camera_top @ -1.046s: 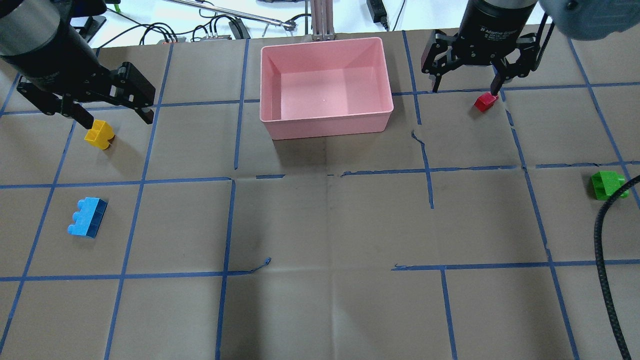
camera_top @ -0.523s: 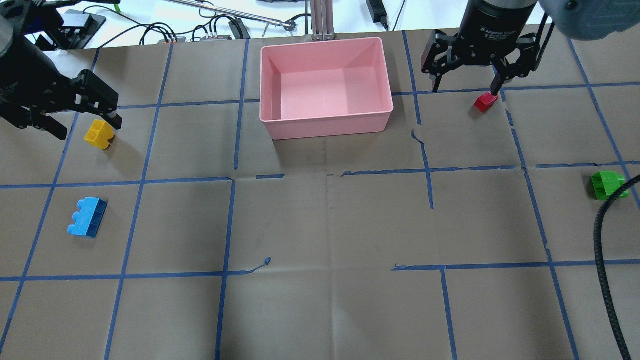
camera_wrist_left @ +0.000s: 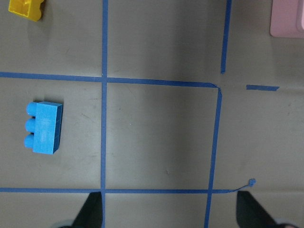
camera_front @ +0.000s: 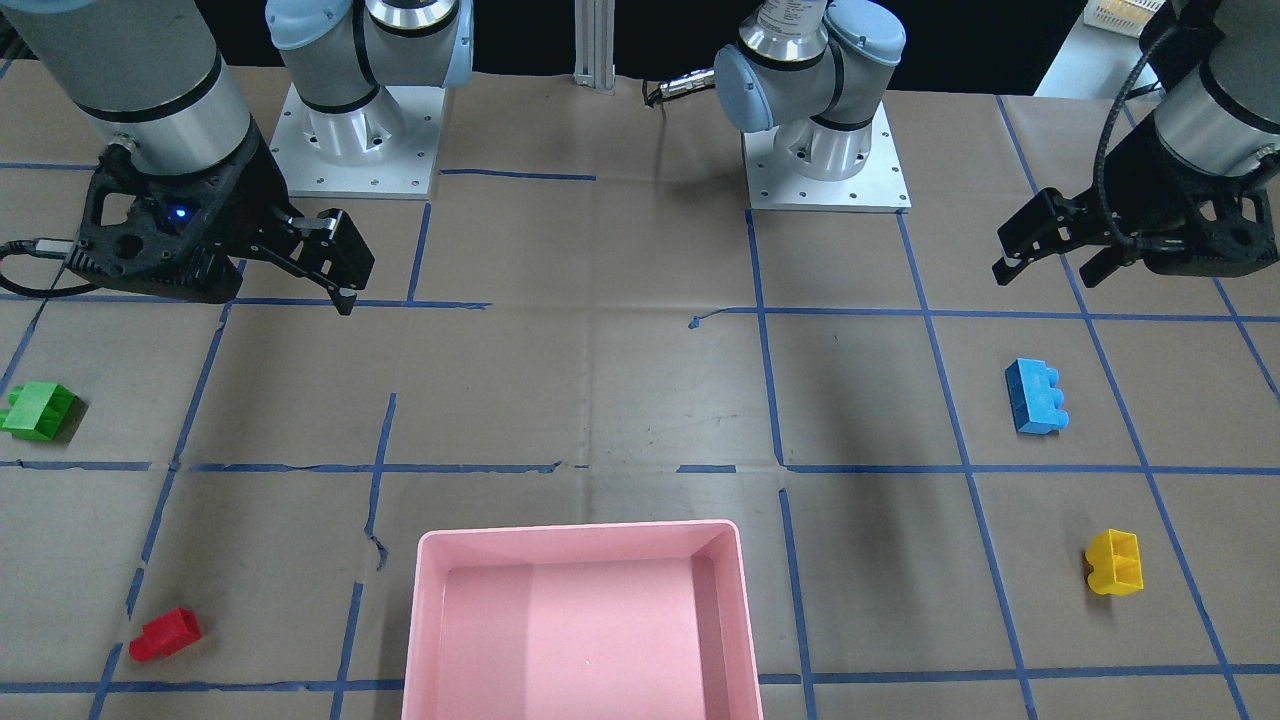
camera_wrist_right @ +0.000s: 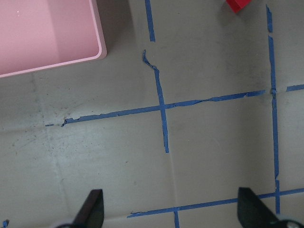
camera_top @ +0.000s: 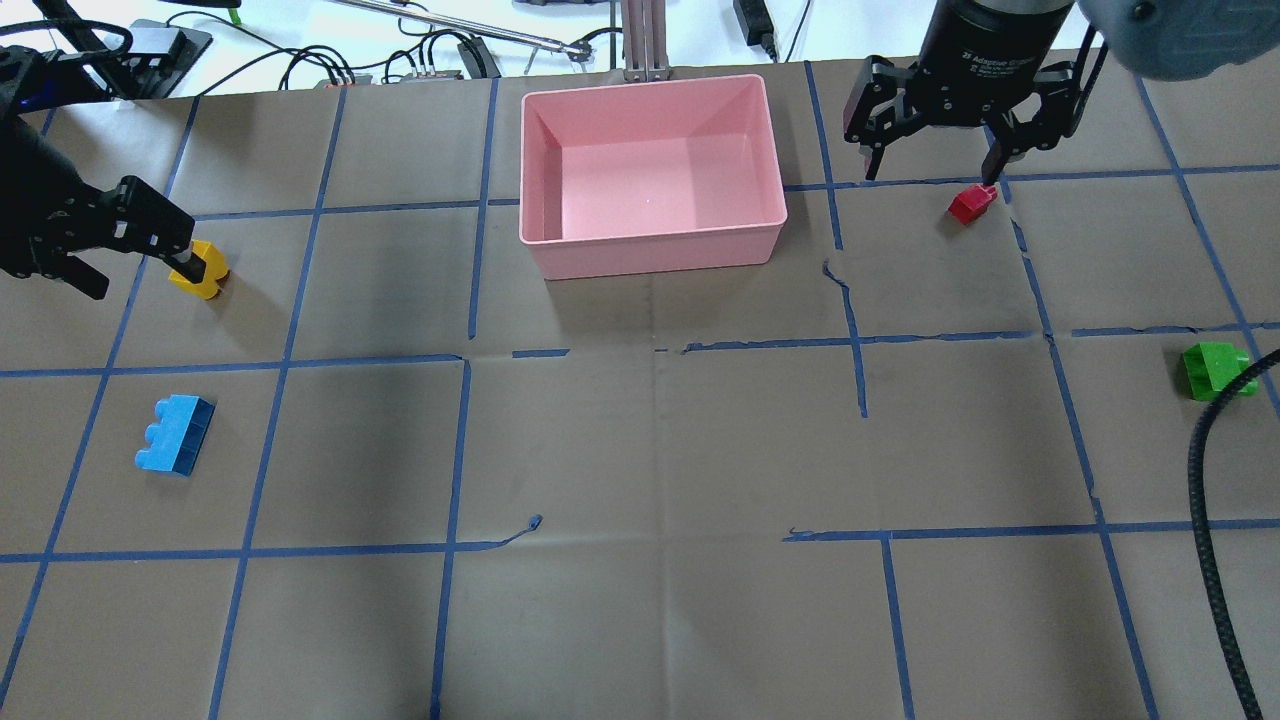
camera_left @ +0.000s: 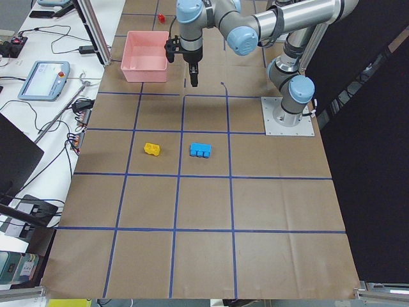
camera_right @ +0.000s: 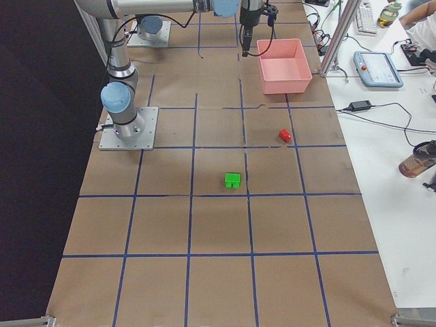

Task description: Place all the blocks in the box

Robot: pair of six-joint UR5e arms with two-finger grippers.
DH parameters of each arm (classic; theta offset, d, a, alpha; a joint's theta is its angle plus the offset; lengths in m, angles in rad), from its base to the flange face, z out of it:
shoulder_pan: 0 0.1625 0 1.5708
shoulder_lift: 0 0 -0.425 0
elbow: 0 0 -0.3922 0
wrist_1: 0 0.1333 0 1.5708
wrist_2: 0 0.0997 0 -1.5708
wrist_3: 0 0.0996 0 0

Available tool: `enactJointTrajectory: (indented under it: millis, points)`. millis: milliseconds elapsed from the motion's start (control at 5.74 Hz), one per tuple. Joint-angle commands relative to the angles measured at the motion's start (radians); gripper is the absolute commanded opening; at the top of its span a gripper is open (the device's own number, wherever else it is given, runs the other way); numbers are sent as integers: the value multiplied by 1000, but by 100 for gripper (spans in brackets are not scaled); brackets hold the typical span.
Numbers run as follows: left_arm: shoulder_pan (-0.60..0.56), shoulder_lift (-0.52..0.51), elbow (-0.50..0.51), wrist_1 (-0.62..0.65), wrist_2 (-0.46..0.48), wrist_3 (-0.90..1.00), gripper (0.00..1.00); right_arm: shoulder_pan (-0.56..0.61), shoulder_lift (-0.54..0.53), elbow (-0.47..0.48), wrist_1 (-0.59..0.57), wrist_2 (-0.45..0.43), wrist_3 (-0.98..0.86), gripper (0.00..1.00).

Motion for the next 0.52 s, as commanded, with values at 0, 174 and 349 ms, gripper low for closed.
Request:
enactJointTrajectory:
  millis: [0, 174, 349]
  points:
    - [43, -94, -5, 97, 6, 213, 99, -40, 0, -1, 9, -9, -49, 100]
    - [119, -150, -13, 174, 7, 371, 99, -125, 0, 1, 7, -8, -163, 100]
    - [171, -174, -51, 247, 7, 485, 99, -220, 2, 1, -2, -9, -303, 100]
